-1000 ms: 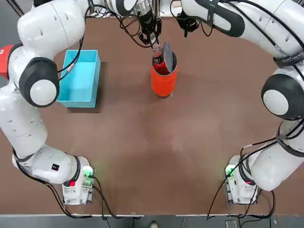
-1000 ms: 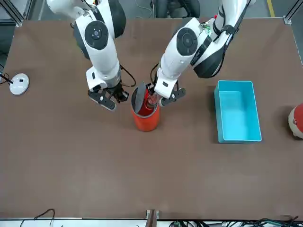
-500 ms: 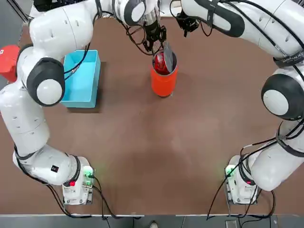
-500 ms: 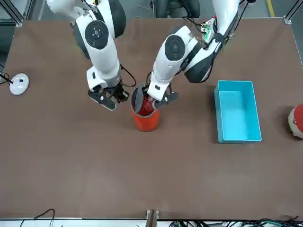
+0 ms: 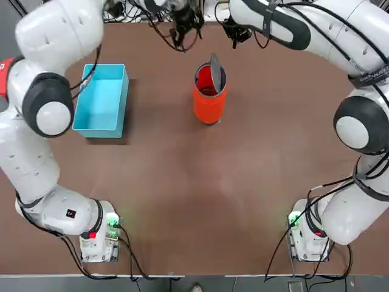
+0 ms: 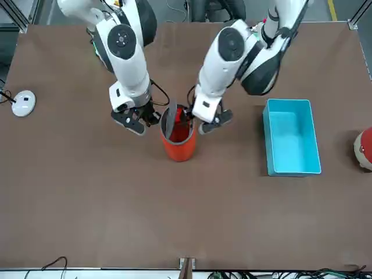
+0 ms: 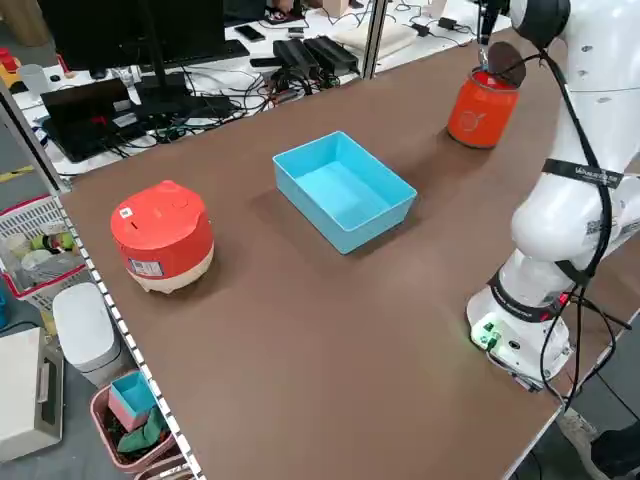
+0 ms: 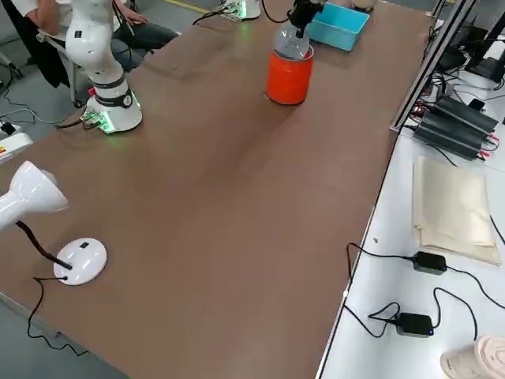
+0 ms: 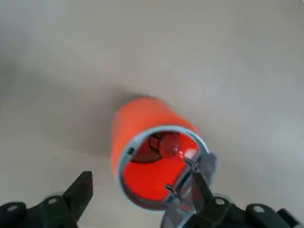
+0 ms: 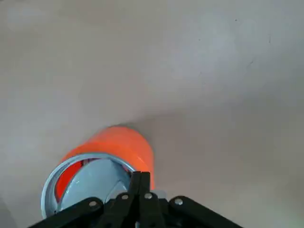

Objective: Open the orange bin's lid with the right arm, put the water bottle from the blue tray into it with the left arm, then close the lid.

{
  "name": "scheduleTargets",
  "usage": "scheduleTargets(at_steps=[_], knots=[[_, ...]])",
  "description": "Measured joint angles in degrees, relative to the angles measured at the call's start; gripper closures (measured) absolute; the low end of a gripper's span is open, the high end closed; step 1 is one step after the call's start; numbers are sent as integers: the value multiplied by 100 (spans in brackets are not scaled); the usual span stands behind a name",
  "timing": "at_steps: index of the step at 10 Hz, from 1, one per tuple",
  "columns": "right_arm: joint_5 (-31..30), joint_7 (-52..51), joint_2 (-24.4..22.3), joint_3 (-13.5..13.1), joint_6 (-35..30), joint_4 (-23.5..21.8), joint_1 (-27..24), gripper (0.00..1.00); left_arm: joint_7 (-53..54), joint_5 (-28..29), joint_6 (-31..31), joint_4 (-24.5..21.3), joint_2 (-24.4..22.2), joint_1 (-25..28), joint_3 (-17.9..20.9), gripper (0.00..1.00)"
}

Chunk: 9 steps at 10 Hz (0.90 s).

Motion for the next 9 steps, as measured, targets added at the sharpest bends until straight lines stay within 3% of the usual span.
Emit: scheduleTargets(at_steps=[3,7,8,9], knots=[[0,280,70,10,263,-93,262,99,410,298,-670,3,-591,912,10,0],[0,710,415,18,625,-149,658,99,2417,335,-2007,2,-1110,2286,14,0],[-1,803,501,16,753,-159,689,99,2995,334,-2072,3,-1173,2545,120,0],[-4,937,601,16,938,-172,743,99,3671,312,-2092,-2,-1244,2523,494,0]])
